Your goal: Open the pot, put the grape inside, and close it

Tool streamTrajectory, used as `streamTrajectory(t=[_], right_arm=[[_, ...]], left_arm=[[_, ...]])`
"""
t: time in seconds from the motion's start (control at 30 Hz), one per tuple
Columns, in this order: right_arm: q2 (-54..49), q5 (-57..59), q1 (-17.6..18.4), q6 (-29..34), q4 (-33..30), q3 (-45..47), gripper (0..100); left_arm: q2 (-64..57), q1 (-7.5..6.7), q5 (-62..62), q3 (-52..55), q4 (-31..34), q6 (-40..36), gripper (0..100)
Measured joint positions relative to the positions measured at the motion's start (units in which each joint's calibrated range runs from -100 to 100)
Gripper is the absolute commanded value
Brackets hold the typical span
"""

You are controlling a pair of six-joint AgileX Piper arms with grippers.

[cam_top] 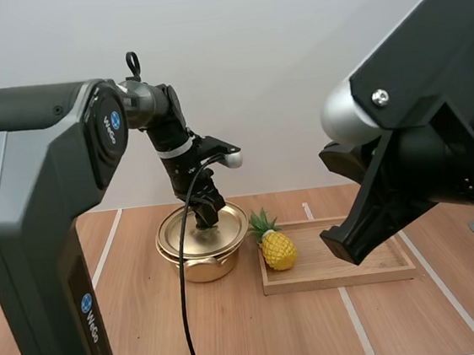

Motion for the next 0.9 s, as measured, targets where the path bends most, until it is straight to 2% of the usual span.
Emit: streamTrajectory(t=[0.5, 0.9], right_arm=[[0.0, 0.0, 0.0, 0.0, 0.1, 0.0, 0], [0.0, 0.0, 0.0, 0.0, 0.3, 0.0, 0]], left_arm=[[0.3, 0.15, 0.0, -0.3, -0.2, 0.0, 0], [0.3, 0.15, 0.0, -0.3, 2.1, -0.4, 0]])
